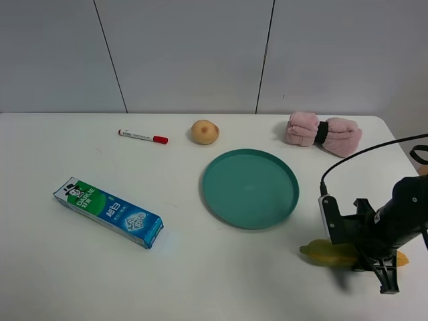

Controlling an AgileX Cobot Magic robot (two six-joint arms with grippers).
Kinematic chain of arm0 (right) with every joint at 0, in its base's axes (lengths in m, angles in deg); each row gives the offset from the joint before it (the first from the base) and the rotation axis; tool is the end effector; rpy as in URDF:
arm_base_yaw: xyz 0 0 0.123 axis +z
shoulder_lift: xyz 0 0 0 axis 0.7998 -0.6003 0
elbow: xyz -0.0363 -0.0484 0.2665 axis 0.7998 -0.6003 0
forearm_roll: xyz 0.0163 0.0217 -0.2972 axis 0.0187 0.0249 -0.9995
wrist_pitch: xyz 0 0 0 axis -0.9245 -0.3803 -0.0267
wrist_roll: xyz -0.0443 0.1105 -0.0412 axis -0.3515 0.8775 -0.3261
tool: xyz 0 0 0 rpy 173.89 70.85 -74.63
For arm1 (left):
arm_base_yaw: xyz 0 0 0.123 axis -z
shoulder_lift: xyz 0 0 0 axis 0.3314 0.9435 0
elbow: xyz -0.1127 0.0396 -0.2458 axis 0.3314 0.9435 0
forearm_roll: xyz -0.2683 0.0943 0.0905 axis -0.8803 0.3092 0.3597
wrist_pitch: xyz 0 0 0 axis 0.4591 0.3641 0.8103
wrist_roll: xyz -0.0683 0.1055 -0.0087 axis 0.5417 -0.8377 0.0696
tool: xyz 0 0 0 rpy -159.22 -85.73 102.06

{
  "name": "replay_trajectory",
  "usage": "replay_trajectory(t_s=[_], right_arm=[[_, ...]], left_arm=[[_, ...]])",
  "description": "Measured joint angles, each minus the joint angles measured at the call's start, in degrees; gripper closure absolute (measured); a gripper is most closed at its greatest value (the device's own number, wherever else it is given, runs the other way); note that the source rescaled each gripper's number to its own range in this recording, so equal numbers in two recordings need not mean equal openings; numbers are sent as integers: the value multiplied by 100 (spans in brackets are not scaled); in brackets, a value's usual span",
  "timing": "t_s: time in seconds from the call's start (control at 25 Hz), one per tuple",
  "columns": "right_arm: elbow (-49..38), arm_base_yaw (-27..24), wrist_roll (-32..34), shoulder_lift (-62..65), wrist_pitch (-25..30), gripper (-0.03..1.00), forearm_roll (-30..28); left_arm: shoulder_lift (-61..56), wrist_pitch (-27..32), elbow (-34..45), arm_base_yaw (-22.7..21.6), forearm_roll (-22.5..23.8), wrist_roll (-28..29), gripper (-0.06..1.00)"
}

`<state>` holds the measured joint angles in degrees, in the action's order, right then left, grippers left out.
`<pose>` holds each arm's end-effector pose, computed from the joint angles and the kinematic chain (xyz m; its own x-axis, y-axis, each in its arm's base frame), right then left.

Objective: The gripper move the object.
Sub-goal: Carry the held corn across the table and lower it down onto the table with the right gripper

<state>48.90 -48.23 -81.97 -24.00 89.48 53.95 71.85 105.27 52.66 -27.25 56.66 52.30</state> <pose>0.2184 0.0147 0.0080 -0.0356 -0.9992 0.0154 -0.9909 0.0333 -0.1302 0.0780 0.0039 0.2876 -0.4385 -0.0300 -0.8982 -0.0747 0.9972 0.0031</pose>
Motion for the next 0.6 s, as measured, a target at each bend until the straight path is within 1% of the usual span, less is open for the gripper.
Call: replay_trajectory(t_s=[0.44, 0.52, 0.6], right_arm=[[-11, 0, 19, 948, -34, 97, 0], [-11, 0, 19, 978, -257, 97, 0], [-11, 6, 19, 996, -682, 97, 0]], left_arm=[[0, 0, 0, 0, 0, 0, -6], [0, 0, 0, 0, 0, 0, -6], [0, 0, 0, 0, 0, 0, -6]])
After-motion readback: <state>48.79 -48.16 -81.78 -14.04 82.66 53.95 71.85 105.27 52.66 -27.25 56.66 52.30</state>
